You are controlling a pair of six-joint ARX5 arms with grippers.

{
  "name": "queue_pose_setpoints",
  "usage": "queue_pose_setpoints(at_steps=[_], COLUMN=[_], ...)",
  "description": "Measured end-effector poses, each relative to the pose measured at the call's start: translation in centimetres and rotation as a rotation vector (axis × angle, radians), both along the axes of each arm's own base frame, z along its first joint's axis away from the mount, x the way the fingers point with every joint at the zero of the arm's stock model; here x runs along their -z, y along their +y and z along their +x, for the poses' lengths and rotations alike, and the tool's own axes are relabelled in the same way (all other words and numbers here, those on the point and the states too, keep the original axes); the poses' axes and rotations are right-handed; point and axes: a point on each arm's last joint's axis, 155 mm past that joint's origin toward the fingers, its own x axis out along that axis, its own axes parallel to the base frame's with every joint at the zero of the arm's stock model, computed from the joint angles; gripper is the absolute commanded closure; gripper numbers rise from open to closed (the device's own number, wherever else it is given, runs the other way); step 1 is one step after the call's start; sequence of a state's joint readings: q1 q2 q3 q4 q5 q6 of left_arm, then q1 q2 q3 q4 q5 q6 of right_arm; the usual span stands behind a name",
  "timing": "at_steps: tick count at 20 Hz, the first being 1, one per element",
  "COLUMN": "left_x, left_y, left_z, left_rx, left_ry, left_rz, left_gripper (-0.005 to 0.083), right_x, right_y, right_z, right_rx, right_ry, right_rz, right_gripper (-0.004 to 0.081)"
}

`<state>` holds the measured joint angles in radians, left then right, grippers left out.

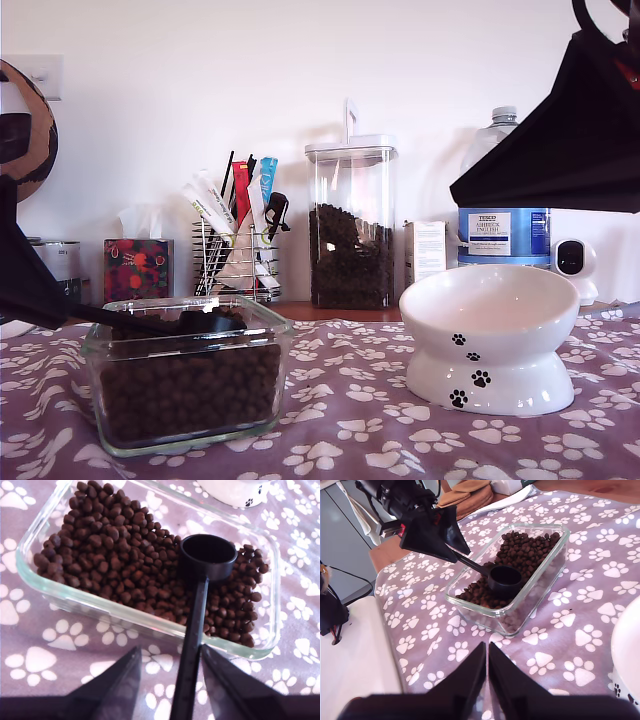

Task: Measure one spoon of cat food and pour it into the food bowl

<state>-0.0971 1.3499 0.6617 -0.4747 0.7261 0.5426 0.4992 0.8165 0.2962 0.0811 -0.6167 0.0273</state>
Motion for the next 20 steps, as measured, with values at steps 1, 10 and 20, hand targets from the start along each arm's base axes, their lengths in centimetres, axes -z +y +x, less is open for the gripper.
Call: queue_pose_setpoints(at_steps=[1, 10, 20], left_x=[-0.03, -0.03, -0.28], left_y=[-0.03, -0.04, -0.31], left_z=[-0.01, -0.03, -0.15], left_rx=[0.001, 0.001, 0.009], left_ry=[0.0, 0.001, 0.002], left_rz=[-0.002, -0.003, -0.023], left_gripper=[0.0525, 0.0611, 0.0702], right_x=[0.0, 0.0, 0.0], right_y=[0.0, 0.0, 0.0], right_z=[0.0, -0.01, 0.0], right_rx=[0.0, 0.0, 0.0], right_ry=[0.0, 0.0, 0.0], right_rz=[0.0, 0.0, 0.0], right_gripper=[0.0783, 0.0783, 0.0783])
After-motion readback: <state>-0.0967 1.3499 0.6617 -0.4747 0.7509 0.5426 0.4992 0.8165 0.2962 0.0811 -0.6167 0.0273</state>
